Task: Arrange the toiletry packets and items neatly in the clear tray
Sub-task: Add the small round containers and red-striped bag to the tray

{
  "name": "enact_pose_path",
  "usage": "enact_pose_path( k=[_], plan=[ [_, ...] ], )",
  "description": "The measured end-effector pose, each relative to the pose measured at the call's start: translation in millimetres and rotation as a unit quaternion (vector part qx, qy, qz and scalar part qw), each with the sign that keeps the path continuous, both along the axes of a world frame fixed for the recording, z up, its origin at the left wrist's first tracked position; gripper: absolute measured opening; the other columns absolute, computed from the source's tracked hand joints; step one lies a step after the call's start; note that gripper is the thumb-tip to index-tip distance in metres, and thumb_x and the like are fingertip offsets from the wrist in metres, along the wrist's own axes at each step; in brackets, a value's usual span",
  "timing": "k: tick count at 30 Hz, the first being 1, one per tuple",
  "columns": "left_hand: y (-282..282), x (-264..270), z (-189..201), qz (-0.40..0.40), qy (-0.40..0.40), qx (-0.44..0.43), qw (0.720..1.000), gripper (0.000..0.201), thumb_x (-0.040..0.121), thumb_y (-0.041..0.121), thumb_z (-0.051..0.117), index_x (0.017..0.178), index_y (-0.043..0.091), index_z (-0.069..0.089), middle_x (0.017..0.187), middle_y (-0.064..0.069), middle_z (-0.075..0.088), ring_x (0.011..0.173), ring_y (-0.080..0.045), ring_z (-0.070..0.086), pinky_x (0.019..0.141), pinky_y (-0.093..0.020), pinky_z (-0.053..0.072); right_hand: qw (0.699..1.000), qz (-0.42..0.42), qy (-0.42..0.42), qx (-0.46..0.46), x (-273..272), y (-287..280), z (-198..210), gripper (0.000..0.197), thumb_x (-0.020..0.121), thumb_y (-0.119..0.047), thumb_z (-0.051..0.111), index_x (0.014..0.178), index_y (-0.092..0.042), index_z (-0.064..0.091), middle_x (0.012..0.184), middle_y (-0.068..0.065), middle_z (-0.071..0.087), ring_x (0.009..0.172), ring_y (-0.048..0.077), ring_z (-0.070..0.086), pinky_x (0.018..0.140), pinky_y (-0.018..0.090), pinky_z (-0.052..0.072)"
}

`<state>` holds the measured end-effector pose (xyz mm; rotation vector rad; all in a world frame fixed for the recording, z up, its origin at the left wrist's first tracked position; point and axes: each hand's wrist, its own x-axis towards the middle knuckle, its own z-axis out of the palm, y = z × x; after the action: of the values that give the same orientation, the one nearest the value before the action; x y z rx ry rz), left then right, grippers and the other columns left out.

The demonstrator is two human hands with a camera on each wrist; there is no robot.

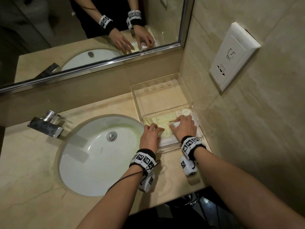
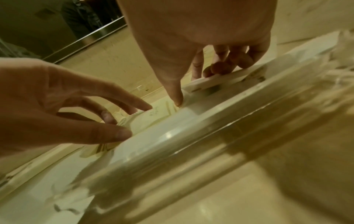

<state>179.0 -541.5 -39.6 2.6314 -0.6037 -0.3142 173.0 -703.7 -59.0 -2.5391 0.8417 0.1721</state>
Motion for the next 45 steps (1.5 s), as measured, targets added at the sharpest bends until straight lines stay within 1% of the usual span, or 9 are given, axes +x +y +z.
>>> enact_pose_path(
  k=[14, 18, 21, 24, 32, 35, 38, 41, 45],
  plan=[
    [-1.6, 1.3, 1.9, -0.011, -0.007, 0.012, 1.000, 0.044, 0.083, 0.001, 0.060, 0.119, 0.025, 0.061, 0.120, 0.000, 0.054, 0.111, -0.023, 0.044, 0.078, -0.035, 0.051, 0.995, -0.072, -0.050, 0.051, 4.1, 8.0, 1.2, 0.035, 0.079, -0.040, 0.074, 0.103, -0.022, 0.056, 0.118, 0.005, 0.053, 0.110, 0.028, 0.055, 0.093, 0.042, 0.043],
    [-2.4, 1.2, 1.6, -0.012, 0.002, 0.001, 1.000, 0.043, 0.087, 0.003, 0.058, 0.124, 0.024, 0.060, 0.128, 0.000, 0.053, 0.118, -0.023, 0.042, 0.086, -0.036, 0.051, 0.987, -0.072, -0.112, 0.087, -6.6, 5.6, 1.8, 0.037, 0.079, -0.042, 0.073, 0.105, -0.022, 0.056, 0.107, 0.003, 0.057, 0.094, 0.024, 0.059, 0.080, 0.039, 0.052],
    [-3.7, 1.0, -0.3, -0.013, 0.010, -0.005, 1.000, 0.042, 0.090, 0.004, 0.055, 0.127, 0.023, 0.061, 0.134, -0.002, 0.052, 0.122, -0.025, 0.040, 0.094, -0.038, 0.048, 0.981, -0.054, -0.155, 0.103, -20.5, -1.4, -0.2, 0.019, 0.087, -0.026, 0.067, 0.102, -0.019, 0.057, 0.104, 0.002, 0.055, 0.089, 0.019, 0.061, 0.074, 0.032, 0.051],
    [-3.8, 1.4, -1.0, -0.018, 0.003, -0.004, 1.000, 0.041, 0.091, 0.006, 0.055, 0.127, 0.025, 0.061, 0.134, -0.002, 0.052, 0.121, -0.025, 0.041, 0.096, -0.039, 0.048, 0.979, -0.030, -0.170, 0.106, -27.2, -6.6, 0.3, 0.014, 0.087, -0.019, 0.066, 0.099, -0.022, 0.060, 0.102, -0.001, 0.053, 0.087, 0.012, 0.058, 0.076, 0.033, 0.053],
    [-6.4, 1.0, -0.7, -0.020, -0.001, -0.012, 1.000, 0.042, 0.090, 0.004, 0.055, 0.125, 0.026, 0.062, 0.132, -0.003, 0.052, 0.121, -0.025, 0.041, 0.098, -0.037, 0.045, 0.982, 0.004, -0.136, 0.130, -24.0, -11.4, 4.5, 0.018, 0.085, -0.015, 0.070, 0.102, -0.018, 0.063, 0.103, 0.000, 0.052, 0.081, 0.010, 0.056, 0.080, 0.028, 0.051],
    [-2.9, 2.9, 1.8, -0.022, -0.012, -0.021, 0.999, 0.041, 0.088, 0.007, 0.060, 0.123, 0.026, 0.063, 0.129, -0.002, 0.054, 0.118, -0.024, 0.042, 0.097, -0.037, 0.046, 0.978, -0.011, -0.154, 0.139, -27.1, -16.7, 8.2, 0.014, 0.085, -0.016, 0.068, 0.098, -0.019, 0.065, 0.100, -0.001, 0.055, 0.079, 0.014, 0.061, 0.080, 0.033, 0.054],
    [8.2, 6.3, 4.7, -0.001, -0.011, -0.047, 0.999, 0.030, 0.084, 0.016, 0.067, 0.114, 0.021, 0.064, 0.119, 0.000, 0.059, 0.112, -0.023, 0.044, 0.095, -0.034, 0.044, 0.976, -0.028, -0.172, 0.131, -39.2, -22.8, 9.7, 0.009, 0.087, -0.013, 0.064, 0.092, -0.020, 0.064, 0.096, 0.000, 0.060, 0.079, 0.016, 0.063, 0.078, 0.037, 0.056],
    [18.0, 3.6, 7.8, -0.035, 0.021, -0.055, 0.998, 0.015, 0.082, 0.021, 0.071, 0.095, 0.016, 0.068, 0.098, 0.001, 0.063, 0.097, -0.020, 0.050, 0.083, -0.030, 0.045, 0.984, -0.036, -0.144, 0.101, -55.7, -25.6, 8.1, 0.011, 0.086, -0.015, 0.069, 0.094, -0.020, 0.064, 0.099, -0.001, 0.061, 0.083, 0.016, 0.063, 0.080, 0.037, 0.057],
    [21.3, -12.6, 7.2, -0.074, 0.053, -0.012, 0.996, 0.022, 0.087, 0.025, 0.067, 0.103, 0.011, 0.069, 0.104, -0.004, 0.063, 0.101, -0.022, 0.054, 0.085, -0.033, 0.048, 0.995, 0.030, -0.091, 0.023, -74.0, -23.2, 5.0, 0.018, 0.083, -0.027, 0.074, 0.098, -0.018, 0.067, 0.110, 0.002, 0.062, 0.105, 0.024, 0.055, 0.089, 0.038, 0.050]
  ],
)
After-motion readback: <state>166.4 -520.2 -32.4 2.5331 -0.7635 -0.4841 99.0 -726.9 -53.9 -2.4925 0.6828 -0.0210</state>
